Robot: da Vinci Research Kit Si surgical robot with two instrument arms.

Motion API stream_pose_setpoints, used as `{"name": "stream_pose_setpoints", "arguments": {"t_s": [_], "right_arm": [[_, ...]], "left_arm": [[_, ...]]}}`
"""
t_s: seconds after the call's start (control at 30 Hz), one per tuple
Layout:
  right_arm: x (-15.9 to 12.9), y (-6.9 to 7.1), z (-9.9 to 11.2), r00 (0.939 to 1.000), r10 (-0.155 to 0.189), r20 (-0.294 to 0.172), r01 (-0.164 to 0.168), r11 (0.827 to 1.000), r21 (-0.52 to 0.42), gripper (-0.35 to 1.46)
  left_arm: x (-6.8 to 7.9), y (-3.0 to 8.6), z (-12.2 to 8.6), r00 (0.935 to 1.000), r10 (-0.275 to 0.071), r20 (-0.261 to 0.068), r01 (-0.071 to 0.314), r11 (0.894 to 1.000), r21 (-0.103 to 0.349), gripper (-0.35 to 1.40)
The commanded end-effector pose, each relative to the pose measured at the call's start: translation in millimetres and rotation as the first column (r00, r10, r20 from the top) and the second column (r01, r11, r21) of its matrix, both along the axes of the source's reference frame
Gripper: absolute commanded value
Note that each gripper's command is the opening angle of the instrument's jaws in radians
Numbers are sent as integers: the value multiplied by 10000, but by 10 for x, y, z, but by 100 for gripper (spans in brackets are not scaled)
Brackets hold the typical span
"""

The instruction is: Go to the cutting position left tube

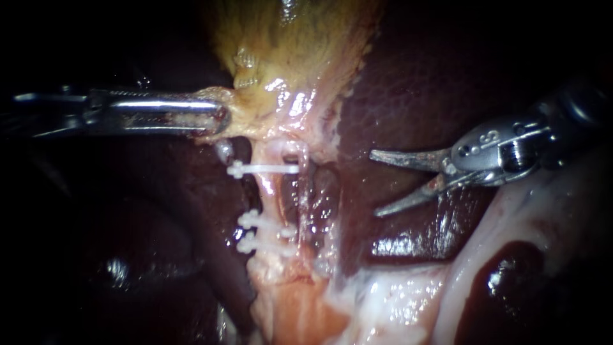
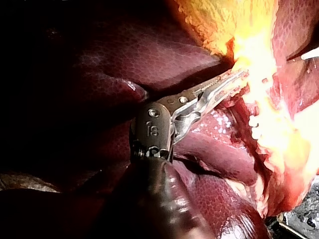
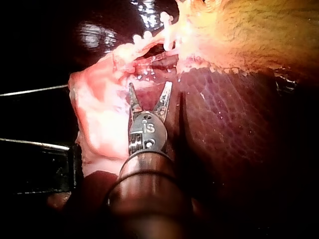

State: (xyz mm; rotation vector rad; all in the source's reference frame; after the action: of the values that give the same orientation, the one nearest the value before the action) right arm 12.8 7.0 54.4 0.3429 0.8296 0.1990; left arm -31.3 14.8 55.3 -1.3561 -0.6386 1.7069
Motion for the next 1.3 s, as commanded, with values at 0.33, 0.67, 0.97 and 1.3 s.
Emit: {"name": "stream_pose_setpoints", "arguments": {"t_s": [0.33,0.67,0.97,1.3], "right_arm": [[19,1,1,9993,-288,-232,297,9989,375,143],[74,-15,7,9912,-303,-1286,534,9822,1798,143],[105,-35,39,9892,-521,-1374,838,9682,2358,141],[126,-29,71,9901,-409,-1345,754,9619,2630,140]], "left_arm": [[30,8,-44,9997,0,260,-4,9999,170,-35],[33,7,-51,9996,-10,291,5,9998,182,-35],[33,7,-51,9996,-10,291,4,9998,182,-35],[33,7,-51,9996,-9,291,4,9998,181,-35]]}}
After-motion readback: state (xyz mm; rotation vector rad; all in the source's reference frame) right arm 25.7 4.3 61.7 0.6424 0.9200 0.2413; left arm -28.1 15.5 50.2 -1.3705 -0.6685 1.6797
